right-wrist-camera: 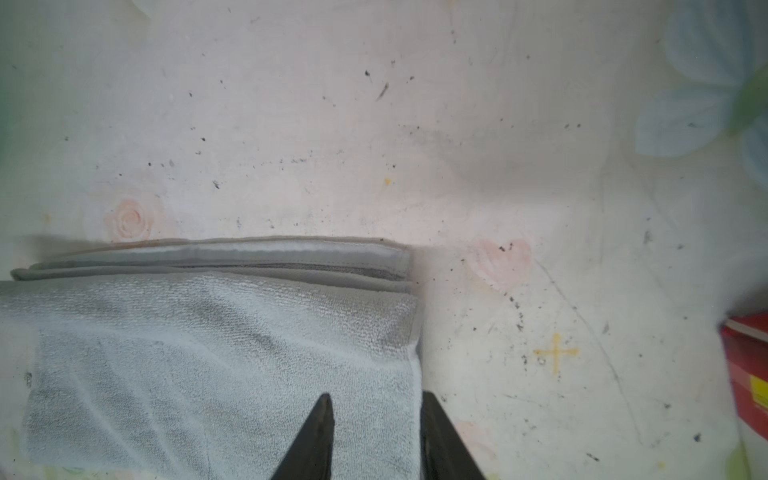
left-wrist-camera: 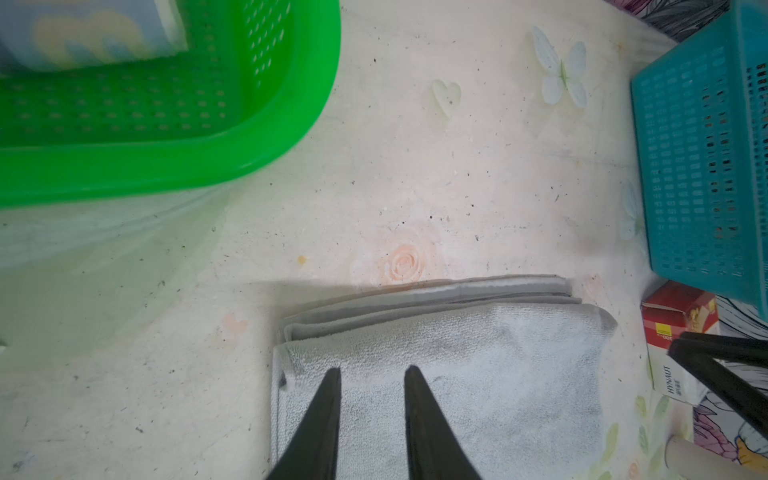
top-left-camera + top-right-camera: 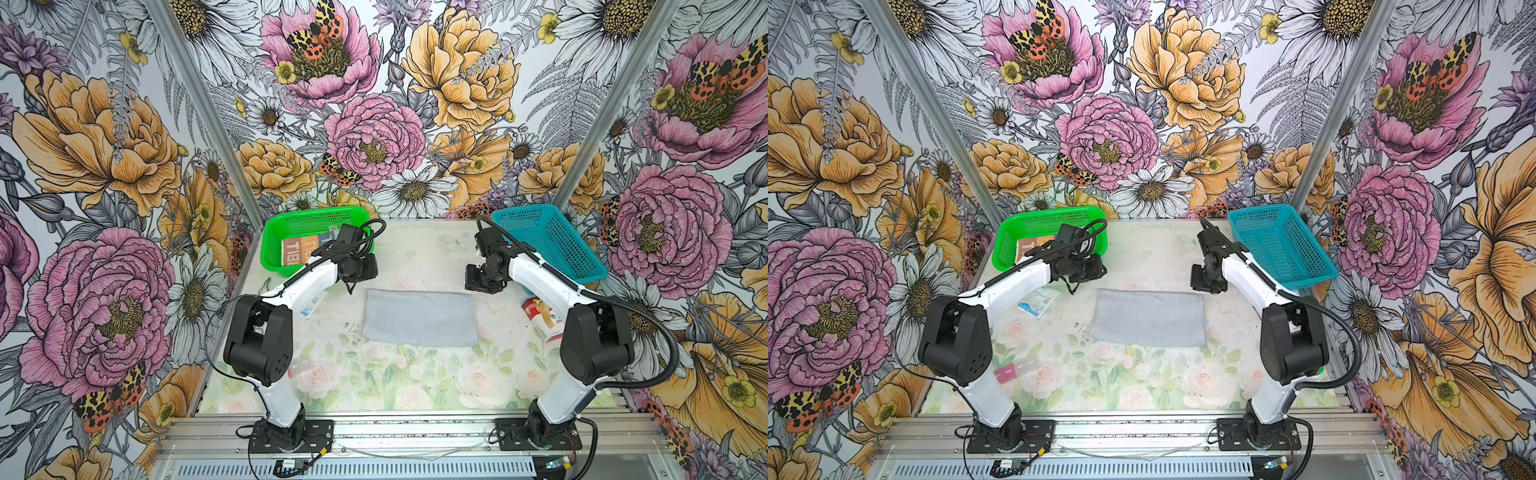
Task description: Fold and stack the towels
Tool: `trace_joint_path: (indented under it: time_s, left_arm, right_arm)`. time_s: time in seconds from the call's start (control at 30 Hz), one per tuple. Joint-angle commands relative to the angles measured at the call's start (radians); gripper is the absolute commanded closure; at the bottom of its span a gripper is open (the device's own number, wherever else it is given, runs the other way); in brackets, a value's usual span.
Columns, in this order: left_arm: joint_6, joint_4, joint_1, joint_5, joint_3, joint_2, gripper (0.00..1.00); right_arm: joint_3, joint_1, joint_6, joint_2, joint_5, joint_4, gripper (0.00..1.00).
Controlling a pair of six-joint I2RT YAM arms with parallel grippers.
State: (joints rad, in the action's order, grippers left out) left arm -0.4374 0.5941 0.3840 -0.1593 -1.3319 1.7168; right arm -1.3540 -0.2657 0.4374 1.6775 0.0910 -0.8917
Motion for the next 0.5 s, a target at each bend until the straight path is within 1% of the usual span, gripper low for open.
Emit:
trace_joint_path:
  time_s: [0.0, 0.03, 0.1, 0.2, 0.27, 0.37, 0.47]
  left_arm:
    - [0.053, -0.025, 0.030, 0.063, 0.077, -0.083, 0.68]
    - [0.064, -0.032, 0.031, 0.065, 0.109, -0.087, 0.65]
    - [0.078, -0.052, 0.025, 0.060, 0.159, -0.075, 0.66]
    - [0.069, -0.105, 0.023, 0.054, 0.207, -0.064, 0.67]
    - [0.062, -0.132, 0.026, 0.063, 0.221, -0.069, 0.67]
    - [0.067, -0.150, 0.021, 0.068, 0.223, -0.057, 0.63]
    - [0.063, -0.165, 0.019, 0.052, 0.214, -0.027, 0.63]
  right_arm:
    - [0.040, -0.005, -0.023, -0.091, -0.053, 0.004, 0.57]
    - [0.054, 0.001, -0.024, -0.085, -0.062, 0.008, 0.54]
    - [0.069, 0.005, -0.019, -0.054, -0.091, 0.022, 0.52]
    - [0.092, 0.007, -0.008, -0.007, -0.056, 0.092, 0.52]
    - [0.100, 0.006, 0.005, 0.014, -0.040, 0.128, 0.55]
    - [0.104, 0.006, 0.007, 0.032, -0.047, 0.162, 0.55]
    - [0.095, 0.007, 0.002, 0.061, -0.053, 0.175, 0.55]
